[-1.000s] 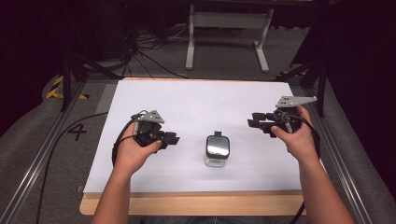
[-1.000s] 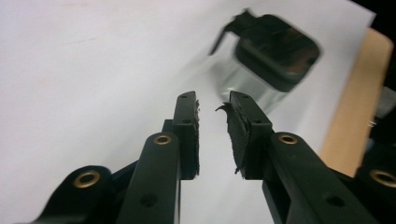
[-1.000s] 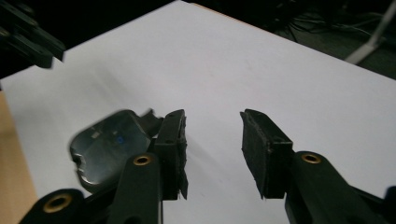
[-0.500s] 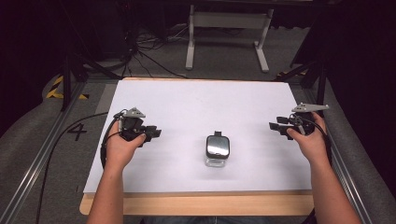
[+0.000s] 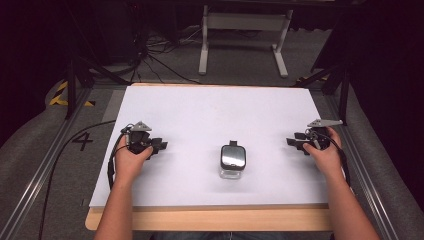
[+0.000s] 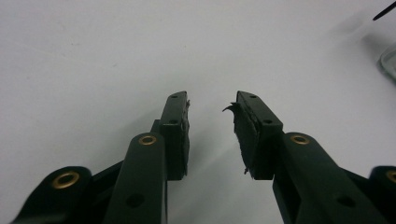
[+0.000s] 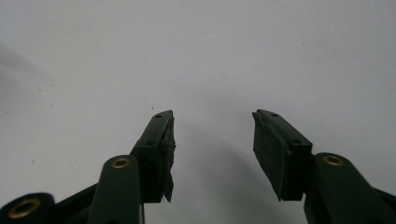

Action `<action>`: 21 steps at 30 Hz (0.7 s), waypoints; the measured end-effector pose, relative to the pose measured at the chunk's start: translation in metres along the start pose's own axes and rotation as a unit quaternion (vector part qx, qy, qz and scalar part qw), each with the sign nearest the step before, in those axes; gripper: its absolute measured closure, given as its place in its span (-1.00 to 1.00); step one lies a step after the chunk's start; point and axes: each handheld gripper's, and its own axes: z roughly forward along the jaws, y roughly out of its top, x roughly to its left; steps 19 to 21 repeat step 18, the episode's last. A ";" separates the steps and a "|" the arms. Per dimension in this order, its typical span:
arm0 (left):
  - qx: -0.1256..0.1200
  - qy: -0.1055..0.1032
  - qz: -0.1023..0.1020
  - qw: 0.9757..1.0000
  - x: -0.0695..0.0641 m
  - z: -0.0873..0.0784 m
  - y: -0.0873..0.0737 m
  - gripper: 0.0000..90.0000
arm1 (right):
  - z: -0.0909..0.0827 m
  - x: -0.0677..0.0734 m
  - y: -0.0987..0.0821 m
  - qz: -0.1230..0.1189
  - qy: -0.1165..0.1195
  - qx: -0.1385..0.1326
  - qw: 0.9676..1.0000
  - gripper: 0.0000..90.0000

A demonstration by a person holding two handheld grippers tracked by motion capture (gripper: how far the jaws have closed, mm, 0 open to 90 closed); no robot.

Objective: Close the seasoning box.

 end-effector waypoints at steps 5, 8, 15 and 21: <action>0.015 -0.003 0.016 1.000 0.000 0.011 -0.005 0.43 | 0.005 0.002 -0.010 -0.004 -0.012 -0.012 1.000 0.08; 0.011 -0.005 0.022 1.000 0.001 0.012 -0.006 0.39 | 0.009 0.004 -0.013 -0.012 -0.012 -0.012 1.000 0.08; -0.002 -0.003 0.022 1.000 0.000 0.010 -0.004 0.34 | 0.011 0.009 -0.012 -0.018 -0.011 -0.012 1.000 0.02; -0.012 -0.004 0.020 1.000 -0.002 0.008 -0.003 0.31 | 0.011 0.011 -0.012 -0.018 -0.014 -0.013 1.000 -0.05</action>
